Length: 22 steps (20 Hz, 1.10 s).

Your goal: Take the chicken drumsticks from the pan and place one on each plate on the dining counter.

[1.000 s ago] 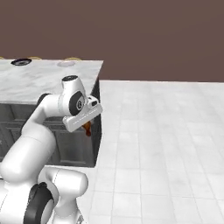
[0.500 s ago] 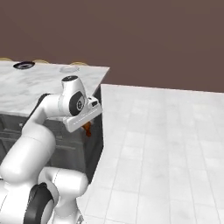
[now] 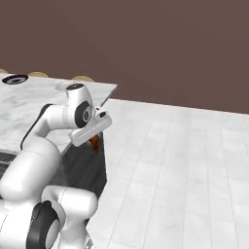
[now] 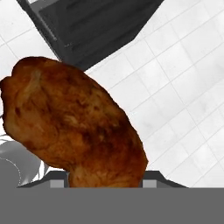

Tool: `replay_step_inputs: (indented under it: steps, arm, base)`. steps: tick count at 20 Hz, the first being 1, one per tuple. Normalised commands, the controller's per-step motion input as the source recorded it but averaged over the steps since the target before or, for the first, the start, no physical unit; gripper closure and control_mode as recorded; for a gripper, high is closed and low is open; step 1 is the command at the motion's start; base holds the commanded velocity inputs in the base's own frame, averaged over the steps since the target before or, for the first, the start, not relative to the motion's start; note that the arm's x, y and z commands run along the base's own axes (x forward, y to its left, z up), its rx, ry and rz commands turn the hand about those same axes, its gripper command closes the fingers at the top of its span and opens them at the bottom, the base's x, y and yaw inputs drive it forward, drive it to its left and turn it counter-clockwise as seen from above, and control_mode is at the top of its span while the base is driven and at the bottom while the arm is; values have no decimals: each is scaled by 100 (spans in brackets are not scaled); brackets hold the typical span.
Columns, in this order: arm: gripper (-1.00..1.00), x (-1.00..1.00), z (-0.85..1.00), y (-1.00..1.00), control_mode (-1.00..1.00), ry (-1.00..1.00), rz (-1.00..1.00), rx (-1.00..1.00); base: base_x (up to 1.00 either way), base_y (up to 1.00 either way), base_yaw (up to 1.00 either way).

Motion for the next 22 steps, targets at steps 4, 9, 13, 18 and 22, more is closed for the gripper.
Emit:
replay_step_inputs:
  steps: [4, 9, 13, 18, 22]
  arm:
    - [100, 0, 0, 0, 100, 0, 0, 0]
    - [100, 0, 0, 0, 100, 0, 0, 0]
    - [100, 0, 0, 0, 100, 0, 0, 0]
    - [100, 0, 0, 0, 100, 0, 0, 0]
    - [100, 0, 0, 0, 100, 0, 0, 0]
  base:
    - [76, -67, 0]
    - [87, -62, 1]
    - [87, -59, 4]
    - [86, -50, 16]
    - [81, -33, 43]
